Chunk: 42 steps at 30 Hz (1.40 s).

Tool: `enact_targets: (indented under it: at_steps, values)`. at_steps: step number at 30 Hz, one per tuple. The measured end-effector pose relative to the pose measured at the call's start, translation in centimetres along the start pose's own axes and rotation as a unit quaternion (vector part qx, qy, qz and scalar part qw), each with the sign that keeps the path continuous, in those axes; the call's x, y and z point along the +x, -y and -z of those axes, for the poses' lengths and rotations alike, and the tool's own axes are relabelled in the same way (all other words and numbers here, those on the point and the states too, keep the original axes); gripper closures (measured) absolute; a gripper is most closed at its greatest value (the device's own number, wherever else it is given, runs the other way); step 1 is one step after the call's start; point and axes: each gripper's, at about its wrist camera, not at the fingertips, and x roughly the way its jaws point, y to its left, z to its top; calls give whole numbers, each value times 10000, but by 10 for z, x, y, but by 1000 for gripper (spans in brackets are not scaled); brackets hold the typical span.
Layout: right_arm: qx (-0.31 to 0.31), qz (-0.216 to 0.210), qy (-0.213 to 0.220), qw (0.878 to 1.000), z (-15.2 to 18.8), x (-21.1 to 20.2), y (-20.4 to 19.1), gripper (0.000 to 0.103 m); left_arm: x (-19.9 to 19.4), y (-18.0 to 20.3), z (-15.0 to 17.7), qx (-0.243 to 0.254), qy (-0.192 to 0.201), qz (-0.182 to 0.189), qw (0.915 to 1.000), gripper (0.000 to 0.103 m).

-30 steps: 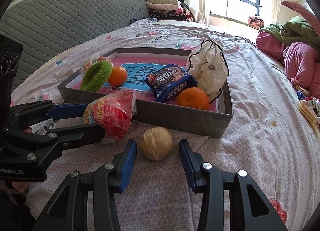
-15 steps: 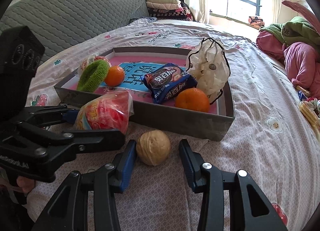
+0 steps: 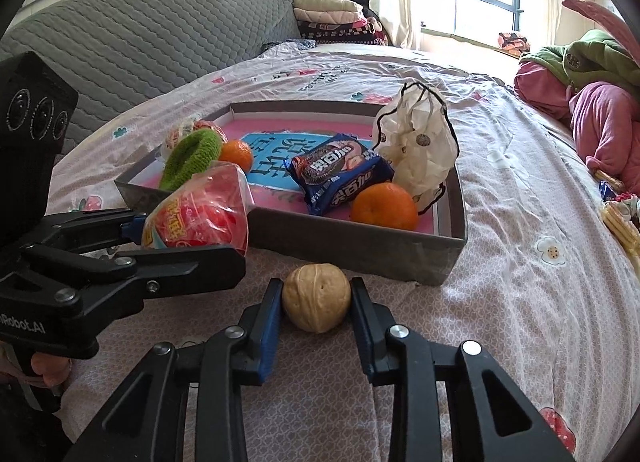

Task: Organize objects
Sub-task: 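Carry the Kinder egg bag and walnut over the grey tray with both tools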

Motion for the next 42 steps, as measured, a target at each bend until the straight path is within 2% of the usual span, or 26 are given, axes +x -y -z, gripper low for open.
enact_targets:
  at_steps: [10,20,34,42]
  values:
    - [30,-14,479,9988,-8,-18,0,70,-33,-6,-9,-66,411,-293,9987,40]
    - [-64,-55,973,9952,-16,-37,-6,70,-69,-24,-19,-173,868,-957,9915,40]
    - [-140,70,1296,9914,-36,-48,-14,70,-107,-63,-32,-560,1307,-1554,9776,40]
    - [-332,158,1390,9896,-58,-50,-20,70,-115,-70,-48,-405,1351,-1825,9730,40]
